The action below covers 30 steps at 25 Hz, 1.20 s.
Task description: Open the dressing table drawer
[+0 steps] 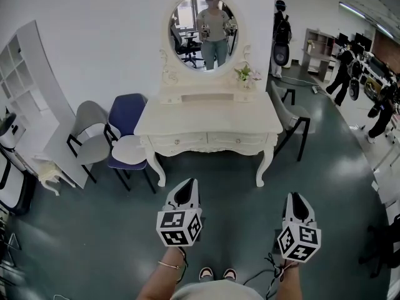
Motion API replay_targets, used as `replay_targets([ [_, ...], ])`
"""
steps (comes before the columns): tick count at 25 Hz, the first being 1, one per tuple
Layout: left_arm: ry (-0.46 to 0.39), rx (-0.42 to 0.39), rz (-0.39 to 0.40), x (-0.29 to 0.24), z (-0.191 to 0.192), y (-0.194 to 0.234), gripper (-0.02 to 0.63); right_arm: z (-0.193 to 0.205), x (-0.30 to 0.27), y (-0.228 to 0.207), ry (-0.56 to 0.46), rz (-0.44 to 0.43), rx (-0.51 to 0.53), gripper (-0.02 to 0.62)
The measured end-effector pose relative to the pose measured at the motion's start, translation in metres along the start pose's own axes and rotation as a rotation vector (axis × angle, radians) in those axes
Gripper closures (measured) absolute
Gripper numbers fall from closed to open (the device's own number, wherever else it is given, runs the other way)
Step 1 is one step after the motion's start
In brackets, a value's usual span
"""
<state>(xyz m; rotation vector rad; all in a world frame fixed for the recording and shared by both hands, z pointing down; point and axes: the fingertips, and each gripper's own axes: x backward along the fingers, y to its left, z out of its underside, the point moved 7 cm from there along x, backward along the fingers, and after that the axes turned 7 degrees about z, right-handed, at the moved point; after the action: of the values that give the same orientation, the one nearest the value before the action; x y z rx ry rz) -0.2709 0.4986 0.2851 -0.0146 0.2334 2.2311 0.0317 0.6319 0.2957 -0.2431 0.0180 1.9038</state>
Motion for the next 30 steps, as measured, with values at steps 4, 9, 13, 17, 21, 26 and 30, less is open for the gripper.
replay_targets([
  [4, 0.000, -0.002, -0.009, 0.000, 0.001, 0.005, 0.586, 0.001, -0.004, 0.005, 0.001, -0.011, 0.003, 0.512],
  [9, 0.000, -0.003, -0.015, -0.001, -0.001, 0.011, 0.586, 0.001, -0.008, 0.010, 0.007, -0.019, 0.005, 0.466],
  [13, 0.002, -0.001, -0.019, -0.002, 0.001, 0.018, 0.586, 0.002, -0.012, 0.016, 0.005, -0.015, 0.009, 0.434],
  [17, 0.002, -0.003, -0.017, -0.001, 0.002, 0.026, 0.586, 0.004, -0.013, 0.021, 0.004, -0.001, 0.013, 0.425],
  [21, 0.003, -0.008, -0.011, 0.000, 0.001, 0.036, 0.586, 0.005, -0.014, 0.028, 0.003, 0.017, 0.005, 0.428],
  [26, 0.015, -0.017, 0.000, 0.003, 0.000, 0.053, 0.586, 0.008, -0.013, 0.041, 0.007, 0.045, -0.004, 0.436],
  [30, 0.037, -0.017, 0.004, 0.006, 0.007, 0.066, 0.586, 0.016, -0.008, 0.047, 0.021, 0.065, -0.008, 0.443],
])
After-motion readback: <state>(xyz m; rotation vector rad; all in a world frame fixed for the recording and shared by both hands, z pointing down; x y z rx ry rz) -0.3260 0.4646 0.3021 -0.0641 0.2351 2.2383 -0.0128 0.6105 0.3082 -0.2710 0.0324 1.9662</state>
